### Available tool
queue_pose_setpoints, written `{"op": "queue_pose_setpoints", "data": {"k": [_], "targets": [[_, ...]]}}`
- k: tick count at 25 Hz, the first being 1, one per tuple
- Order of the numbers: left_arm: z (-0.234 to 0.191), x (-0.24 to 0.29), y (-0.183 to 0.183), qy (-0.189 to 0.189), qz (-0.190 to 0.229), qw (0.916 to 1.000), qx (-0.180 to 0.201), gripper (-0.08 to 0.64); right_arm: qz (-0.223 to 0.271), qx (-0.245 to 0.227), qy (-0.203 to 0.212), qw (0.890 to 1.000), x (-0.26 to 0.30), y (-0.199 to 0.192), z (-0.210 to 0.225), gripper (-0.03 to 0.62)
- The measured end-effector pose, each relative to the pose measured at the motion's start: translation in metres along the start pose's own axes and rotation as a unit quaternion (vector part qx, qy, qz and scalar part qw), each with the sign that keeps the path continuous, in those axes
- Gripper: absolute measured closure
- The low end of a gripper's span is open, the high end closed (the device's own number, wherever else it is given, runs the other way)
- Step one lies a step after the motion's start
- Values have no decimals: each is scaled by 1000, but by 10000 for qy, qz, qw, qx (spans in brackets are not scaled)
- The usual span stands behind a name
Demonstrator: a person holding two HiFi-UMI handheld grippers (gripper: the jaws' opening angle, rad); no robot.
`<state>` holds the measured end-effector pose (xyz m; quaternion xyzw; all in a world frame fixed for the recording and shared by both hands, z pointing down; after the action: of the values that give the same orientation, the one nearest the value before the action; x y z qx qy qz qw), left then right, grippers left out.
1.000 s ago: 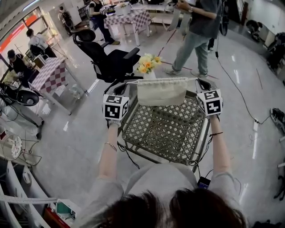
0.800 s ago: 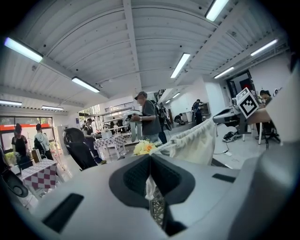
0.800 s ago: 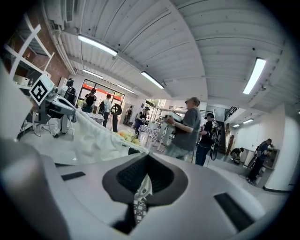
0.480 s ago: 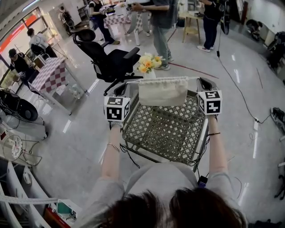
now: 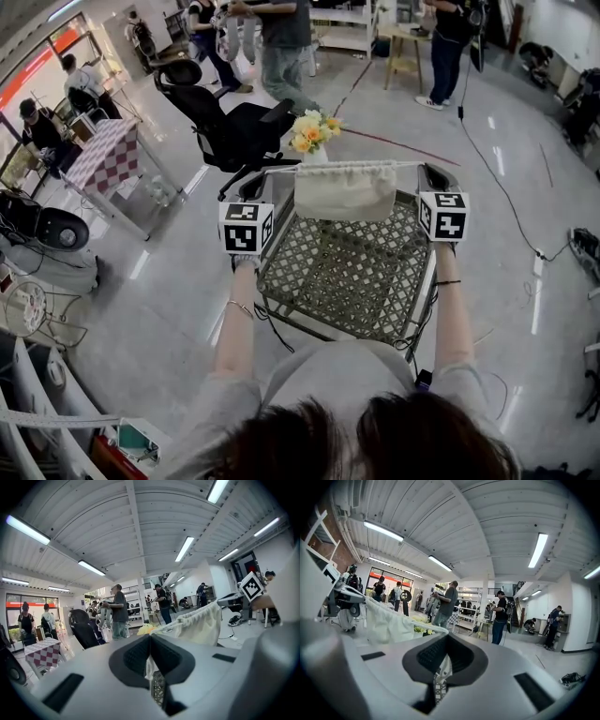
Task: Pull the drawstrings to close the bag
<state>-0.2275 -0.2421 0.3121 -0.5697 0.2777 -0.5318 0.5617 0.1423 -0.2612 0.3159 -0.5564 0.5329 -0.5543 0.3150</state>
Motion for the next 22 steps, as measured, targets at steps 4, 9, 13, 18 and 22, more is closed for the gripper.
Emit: {"op": "queue_pose_setpoints", "data": {"k": [4,9,13,18,22], "targets": [[3,1,0,28,8,10000,-64,534,26,192,-47,9998,-1,-2,7,571],[6,2,-1,51,51,9999,-125,534,54,333,-140,9993,-3,-6,11,571],[7,3,2,78,106,9997,-221,534,91,470,-183,9987,-1,-5,16,571],[7,4,5,126,191,9991,-362,534,152,686,-229,9973,-1,-4,20,571],[7,3,4,165,259,9982,-512,534,204,887,-270,9955,-2,-6,21,571]]}}
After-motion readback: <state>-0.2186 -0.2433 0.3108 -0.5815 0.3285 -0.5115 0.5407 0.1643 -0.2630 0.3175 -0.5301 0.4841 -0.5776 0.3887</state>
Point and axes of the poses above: the fingertips, and each gripper's own axes: x forward along the fingers, z to its right, y out of its top, the point moved 6 cm from there along -x, backward along the fingers, and after that the axes turned 7 degrees about -z, right-handed, at the moved point
